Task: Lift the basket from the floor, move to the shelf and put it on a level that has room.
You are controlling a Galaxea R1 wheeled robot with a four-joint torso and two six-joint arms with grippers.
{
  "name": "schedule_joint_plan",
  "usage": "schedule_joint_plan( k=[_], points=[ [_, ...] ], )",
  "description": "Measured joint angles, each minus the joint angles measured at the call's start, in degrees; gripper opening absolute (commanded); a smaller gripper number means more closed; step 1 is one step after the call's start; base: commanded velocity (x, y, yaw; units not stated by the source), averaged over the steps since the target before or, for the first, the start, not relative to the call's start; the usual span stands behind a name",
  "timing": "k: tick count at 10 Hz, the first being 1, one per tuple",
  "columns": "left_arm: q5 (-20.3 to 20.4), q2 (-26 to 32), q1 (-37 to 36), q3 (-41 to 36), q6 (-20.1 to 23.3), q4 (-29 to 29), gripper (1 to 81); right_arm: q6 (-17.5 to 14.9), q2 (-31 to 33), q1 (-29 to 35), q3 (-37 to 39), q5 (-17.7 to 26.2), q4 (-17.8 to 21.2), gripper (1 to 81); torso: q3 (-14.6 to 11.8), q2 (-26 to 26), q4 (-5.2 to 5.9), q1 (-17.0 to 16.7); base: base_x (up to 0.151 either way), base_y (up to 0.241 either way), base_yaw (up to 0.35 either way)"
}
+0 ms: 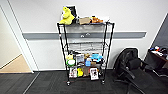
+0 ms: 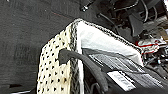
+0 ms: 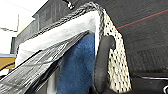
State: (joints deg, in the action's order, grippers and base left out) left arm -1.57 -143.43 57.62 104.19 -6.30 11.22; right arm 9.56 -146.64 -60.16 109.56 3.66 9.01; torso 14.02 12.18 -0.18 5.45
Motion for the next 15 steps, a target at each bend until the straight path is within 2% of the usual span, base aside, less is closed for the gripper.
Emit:
schedule_joint_plan(
  k=[4, 10, 15],
  points=[
    [2.8, 0.2, 1.1, -1.0, 0.0, 0.0, 1.0, 0.0, 1.8, 0.2, -2.7, 0.1, 0.0, 1.0, 0.0, 0.0, 0.00, 0.0, 0.086, 0.000, 0.000],
    [3.0, 0.2, 1.1, -1.0, 0.0, 0.0, 1.0, 0.0, 4.8, 1.1, -7.6, 0.2, 0.0, 1.0, 0.0, 0.0, 0.00, 0.0, 0.085, 0.000, 0.000],
    [3.1, 1.1, 1.2, -2.2, 0.0, 0.0, 1.0, 0.0, 4.9, 1.6, -8.4, 0.2, 0.0, 1.0, 0.0, 0.0, 0.00, 0.0, 0.091, 0.000, 0.000]
  ],
)
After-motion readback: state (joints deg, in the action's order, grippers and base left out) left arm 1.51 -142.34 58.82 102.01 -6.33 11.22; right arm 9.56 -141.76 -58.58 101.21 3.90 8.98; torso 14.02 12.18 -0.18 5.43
